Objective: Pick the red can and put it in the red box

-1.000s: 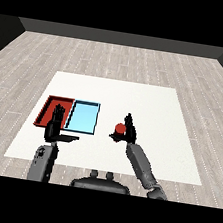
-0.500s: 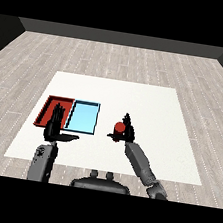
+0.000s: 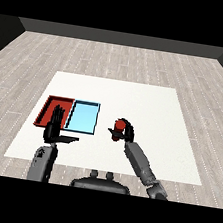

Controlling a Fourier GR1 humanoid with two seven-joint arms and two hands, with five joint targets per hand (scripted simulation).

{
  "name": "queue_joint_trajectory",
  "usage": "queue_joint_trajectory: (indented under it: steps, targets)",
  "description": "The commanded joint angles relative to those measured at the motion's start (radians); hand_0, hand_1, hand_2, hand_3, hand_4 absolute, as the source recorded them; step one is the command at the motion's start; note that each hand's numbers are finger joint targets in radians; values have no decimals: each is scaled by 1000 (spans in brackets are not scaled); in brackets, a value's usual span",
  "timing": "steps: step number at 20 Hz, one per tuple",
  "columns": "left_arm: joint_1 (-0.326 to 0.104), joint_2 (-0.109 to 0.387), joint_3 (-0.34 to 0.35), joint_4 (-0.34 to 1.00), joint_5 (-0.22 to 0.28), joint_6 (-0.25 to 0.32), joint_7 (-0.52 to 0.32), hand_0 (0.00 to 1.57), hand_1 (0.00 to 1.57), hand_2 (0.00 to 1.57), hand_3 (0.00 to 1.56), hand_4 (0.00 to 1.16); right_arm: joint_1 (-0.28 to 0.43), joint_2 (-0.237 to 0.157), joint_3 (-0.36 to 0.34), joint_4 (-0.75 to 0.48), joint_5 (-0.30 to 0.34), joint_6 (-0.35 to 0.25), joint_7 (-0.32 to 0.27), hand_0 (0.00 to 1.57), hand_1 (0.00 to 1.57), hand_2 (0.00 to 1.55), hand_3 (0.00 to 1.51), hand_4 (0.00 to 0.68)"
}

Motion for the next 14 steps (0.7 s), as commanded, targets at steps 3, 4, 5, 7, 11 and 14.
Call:
queue_joint_trajectory:
  steps: [3, 4, 5, 7, 11, 14]
  targets:
    - [-32, -12, -20, -41, -8, 26, 78, 0, 0, 0, 0, 0, 13, 3, 30, -14, 91, -45, 10, 1464, 1464, 1453, 1425, 656]
    - [47, -15, -33, -82, -26, 22, 47, 0, 0, 0, 0, 0, 52, 3, 27, -37, 56, -44, -37, 1466, 1466, 1455, 1425, 646]
    - [-3, 3, -5, 35, -19, -8, -34, 0, 0, 0, 0, 0, 26, -19, -17, -82, 112, -31, 49, 1459, 1459, 1452, 1421, 643]
    - [28, 18, 9, -5, 4, -24, -19, 0, 0, 0, 0, 0, -109, 3, 14, 5, 52, -98, 37, 1467, 1467, 1455, 1419, 651]
    - [-1, 11, -18, -48, 11, -25, 65, 0, 0, 0, 0, 0, 60, -34, 17, -248, 145, -79, 110, 1457, 1457, 1445, 1410, 659]
    - [-55, -15, -42, 41, -39, 12, 45, 0, 0, 0, 0, 0, 59, 2, 13, -285, 164, -89, 100, 1434, 1434, 1440, 1403, 656]
